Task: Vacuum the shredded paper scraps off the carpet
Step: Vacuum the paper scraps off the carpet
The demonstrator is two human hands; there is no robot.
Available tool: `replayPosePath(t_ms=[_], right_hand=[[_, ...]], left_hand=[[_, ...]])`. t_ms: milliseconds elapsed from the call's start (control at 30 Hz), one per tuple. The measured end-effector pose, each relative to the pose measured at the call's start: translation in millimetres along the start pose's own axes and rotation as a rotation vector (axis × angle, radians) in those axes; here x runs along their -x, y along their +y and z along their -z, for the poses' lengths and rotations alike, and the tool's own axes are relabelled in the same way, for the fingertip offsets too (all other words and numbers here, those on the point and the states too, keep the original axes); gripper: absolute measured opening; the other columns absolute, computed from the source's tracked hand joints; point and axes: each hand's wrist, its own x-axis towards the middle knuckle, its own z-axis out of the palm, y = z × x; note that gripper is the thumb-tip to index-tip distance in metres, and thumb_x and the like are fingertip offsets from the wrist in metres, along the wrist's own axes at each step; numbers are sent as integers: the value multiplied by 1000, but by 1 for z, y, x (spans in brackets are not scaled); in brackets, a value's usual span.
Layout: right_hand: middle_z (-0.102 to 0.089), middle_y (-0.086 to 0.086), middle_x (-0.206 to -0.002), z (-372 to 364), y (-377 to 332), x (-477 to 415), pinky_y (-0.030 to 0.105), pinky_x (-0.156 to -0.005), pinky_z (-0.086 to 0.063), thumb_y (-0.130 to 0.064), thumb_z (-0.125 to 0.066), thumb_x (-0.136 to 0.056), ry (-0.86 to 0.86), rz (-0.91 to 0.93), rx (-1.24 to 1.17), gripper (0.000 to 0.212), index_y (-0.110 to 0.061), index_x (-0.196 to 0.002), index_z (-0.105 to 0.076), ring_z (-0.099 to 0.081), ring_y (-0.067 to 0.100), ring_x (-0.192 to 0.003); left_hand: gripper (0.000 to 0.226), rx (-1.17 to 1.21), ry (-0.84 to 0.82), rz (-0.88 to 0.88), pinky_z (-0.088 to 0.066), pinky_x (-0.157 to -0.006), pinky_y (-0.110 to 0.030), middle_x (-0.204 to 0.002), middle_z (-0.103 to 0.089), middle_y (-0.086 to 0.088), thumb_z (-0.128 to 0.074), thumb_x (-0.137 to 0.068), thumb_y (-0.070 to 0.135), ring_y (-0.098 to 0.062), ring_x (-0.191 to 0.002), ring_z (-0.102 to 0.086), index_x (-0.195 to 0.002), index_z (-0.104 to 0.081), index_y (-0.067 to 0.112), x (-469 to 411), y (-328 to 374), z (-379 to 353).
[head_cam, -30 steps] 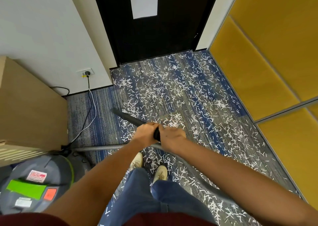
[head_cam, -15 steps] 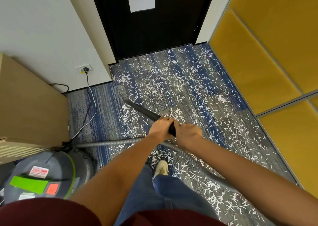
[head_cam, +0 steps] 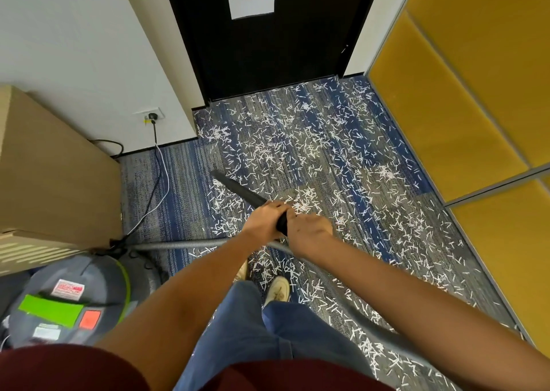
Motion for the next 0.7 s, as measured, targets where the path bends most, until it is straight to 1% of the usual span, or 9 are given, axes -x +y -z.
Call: replayPosePath(t_ms=[100,167,233,300,367,433,500,567,700], right_hand=[[-57,6,-104,10,2,-5,31,-69,-49,-14,-51,-95,25,13,-16,58,-6,-144,-21,-56,20,-87],[-56,3,-96,19,5,-8,29,-70,-46,-14,-48,-96,49,19,-13,56,-6,-144,-22,-55,19,-87],[-51,2,-86,31,6,-12,27,-72,-45,-12,-46,-96,66,25,-13,53,-6,-143,-24,-53,17,-82],[-46,2,-82,45,7,-16,26,-74,-45,-12,-47,-93,57,38,-14,56,-7,-143,-22,-46,14,-70],[-44,1,-77,62,9,-24,25,-70,-46,-17,-53,-90,8,72,-28,58,-10,-141,-27,-42,12,-62],[-50,2,-83,76,10,-35,26,-65,-46,-22,-61,-86,-57,102,-103,60,-15,-138,-32,-50,15,-65],[-54,5,-91,84,9,-48,28,-65,-47,-22,-62,-85,-85,108,-179,66,-18,-142,-27,-54,19,-72],[-53,6,-94,88,4,-58,28,-65,-48,-20,-59,-87,-60,77,-214,71,-22,-146,-19,-54,20,-75],[-52,4,-100,98,-8,-76,31,-76,-49,-17,-56,-89,-19,54,-240,77,-25,-150,-9,-54,21,-87]], left_hand=[[38,27,24,-7,-45,-100,-33,-122,-57,-2,-63,-84,6,-20,-111,-56,-120,-56,14,-5,-1,8],[37,43,50,-9,-44,-100,-36,-124,-57,-3,-62,-83,5,-22,-113,-56,-119,-57,14,-12,0,17],[37,57,76,-8,-44,-99,-36,-125,-56,-4,-60,-83,2,-23,-113,-55,-118,-58,14,-20,-1,27],[36,58,98,-14,-45,-97,-35,-122,-58,-4,-60,-82,0,-23,-112,-56,-114,-60,14,-28,-6,38],[37,41,98,-15,-45,-96,-35,-119,-58,-4,-62,-80,-2,-22,-110,-56,-113,-60,14,-36,-15,48],[40,31,81,-16,-45,-97,-37,-117,-58,-5,-63,-78,-3,-24,-109,-56,-114,-59,13,-45,-26,57],[43,18,68,-19,-44,-98,-39,-117,-58,-5,-66,-76,-3,-25,-108,-56,-115,-59,13,-54,-36,65],[44,38,70,0,-44,-99,-39,-118,-57,-4,-68,-75,-2,-23,-109,-56,-115,-60,15,-63,-44,72],[38,34,52,1,-47,-97,-36,-119,-56,-2,-67,-78,0,-22,-107,-57,-113,-60,14,-80,-63,81]])
